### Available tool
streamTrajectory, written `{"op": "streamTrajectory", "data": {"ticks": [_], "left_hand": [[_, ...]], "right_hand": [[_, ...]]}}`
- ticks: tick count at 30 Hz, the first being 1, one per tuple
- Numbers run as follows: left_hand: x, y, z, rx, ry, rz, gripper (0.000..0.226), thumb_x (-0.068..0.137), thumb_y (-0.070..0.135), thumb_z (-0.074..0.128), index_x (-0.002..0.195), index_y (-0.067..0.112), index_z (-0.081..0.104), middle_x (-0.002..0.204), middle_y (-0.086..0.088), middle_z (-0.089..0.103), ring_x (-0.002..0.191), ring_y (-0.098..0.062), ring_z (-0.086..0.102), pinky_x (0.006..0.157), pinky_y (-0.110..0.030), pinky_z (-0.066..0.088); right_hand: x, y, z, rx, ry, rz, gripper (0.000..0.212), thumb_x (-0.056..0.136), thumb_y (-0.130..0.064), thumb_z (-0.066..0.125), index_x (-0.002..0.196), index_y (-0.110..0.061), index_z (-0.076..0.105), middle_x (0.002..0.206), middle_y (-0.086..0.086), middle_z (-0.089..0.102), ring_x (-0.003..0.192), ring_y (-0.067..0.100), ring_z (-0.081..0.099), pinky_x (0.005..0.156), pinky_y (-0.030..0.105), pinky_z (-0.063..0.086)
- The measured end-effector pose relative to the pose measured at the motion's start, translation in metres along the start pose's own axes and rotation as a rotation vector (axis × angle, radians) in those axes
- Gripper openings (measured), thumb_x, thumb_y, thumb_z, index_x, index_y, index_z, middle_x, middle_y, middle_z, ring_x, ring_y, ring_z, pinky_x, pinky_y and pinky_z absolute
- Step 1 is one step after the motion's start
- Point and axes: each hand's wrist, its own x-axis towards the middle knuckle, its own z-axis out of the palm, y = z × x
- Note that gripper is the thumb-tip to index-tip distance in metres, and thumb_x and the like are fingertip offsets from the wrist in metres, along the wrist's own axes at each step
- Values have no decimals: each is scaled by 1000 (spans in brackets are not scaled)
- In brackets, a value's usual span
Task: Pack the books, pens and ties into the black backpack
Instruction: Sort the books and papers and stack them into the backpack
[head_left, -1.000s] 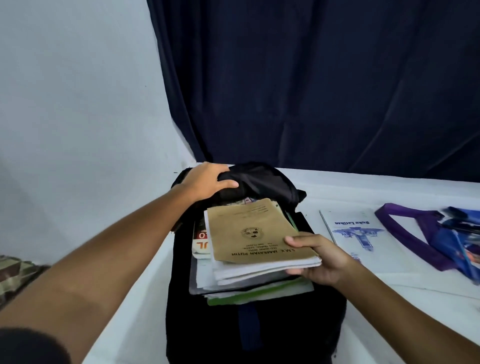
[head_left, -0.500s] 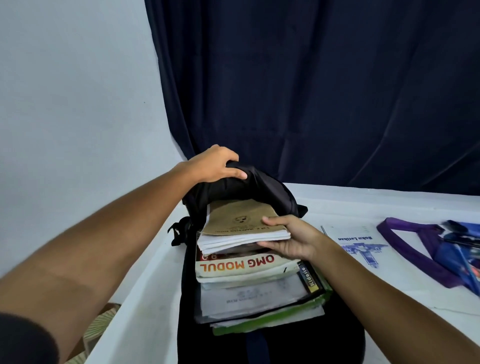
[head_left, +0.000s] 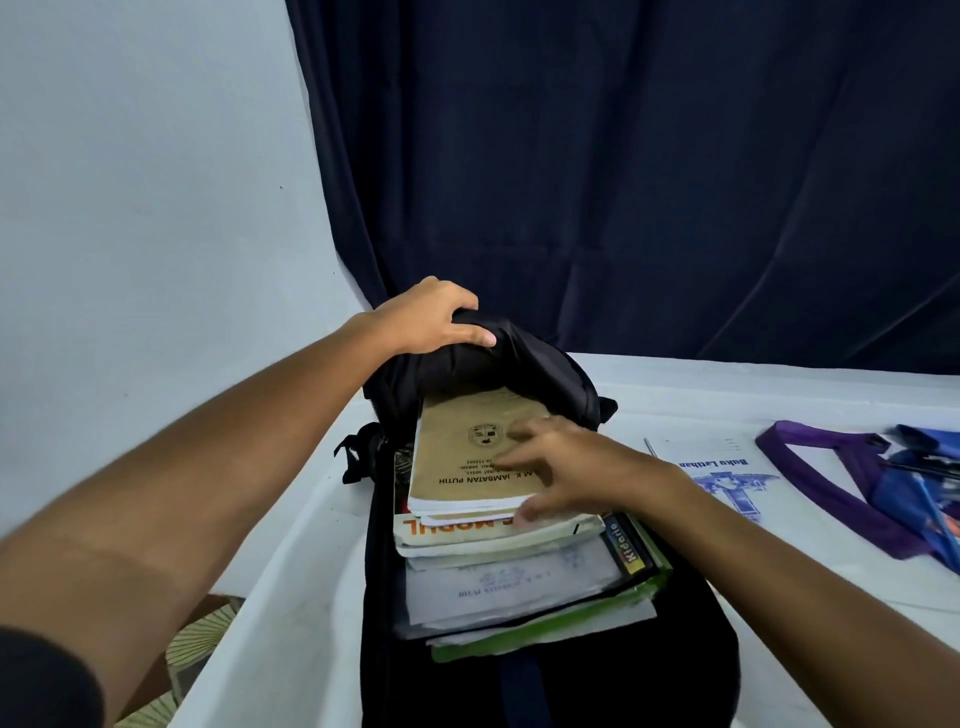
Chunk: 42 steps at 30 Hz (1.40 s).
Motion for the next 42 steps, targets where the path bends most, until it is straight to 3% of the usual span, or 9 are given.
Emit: {"op": "streamTrajectory", "data": {"ticks": [11,19,24,27,30,32,35,38,42], "left_hand": [[-5,2,0,8,-6,8,34,80,60,67,71,32,51,75,1,57,66,-14,52,64,-34,44],[-9,5,2,-11,-13,-17,34,81,56,69,68,33,48,71,3,53,63,-7,44,62,-30,37],[-17,11,7,32,-23,-69,43,73,59,74,76,21,56,76,-7,62,65,-18,53,61,-37,44],[-26,27,15,52,-7,-89,49,64,61,81,93,27,61,92,8,64,83,-11,58,73,-32,49],[-27,66,34,-70,123,-36,55,69,56,80,112,25,63,106,10,61,92,-11,57,81,-30,48],[-19,103,56,-225,188,1,41,77,44,79,108,21,64,101,7,63,83,-12,59,78,-30,50],[2,170,101,-471,105,-45,20,86,24,73,101,16,62,87,3,64,72,-14,60,79,-29,49],[27,232,161,-609,-138,-245,35,90,28,65,122,17,54,108,-6,67,99,-24,64,87,-30,47],[42,265,228,-599,-249,-555,58,89,41,56,137,17,34,137,-14,49,130,-33,40,103,-39,39]], "right_hand": [[33,19,15,-210,44,-110,53,90,-35,64,140,-39,47,154,-8,36,141,20,29,107,35,31],[44,21,10,-78,85,-34,48,87,-31,67,134,-39,55,151,-11,41,135,19,41,106,33,38],[38,19,14,-69,99,8,48,88,-35,65,135,-38,54,146,-4,47,132,20,41,106,35,36],[17,26,13,144,98,-11,39,88,-35,67,126,-30,63,137,-5,56,125,14,49,104,33,42],[-22,50,1,455,217,-4,22,86,-21,71,107,-17,75,105,-7,72,94,3,66,86,21,51],[-52,78,-9,561,299,100,12,87,-7,67,94,-10,77,81,-9,71,72,0,64,67,11,47],[-91,139,-10,670,410,391,24,88,4,53,80,-9,71,75,1,69,63,14,65,55,19,49],[-123,203,6,720,465,677,22,91,2,47,86,-5,67,80,12,65,67,24,60,58,28,47],[-147,250,27,713,436,854,16,93,-5,49,97,-8,64,91,13,57,79,24,52,60,29,46]]}}
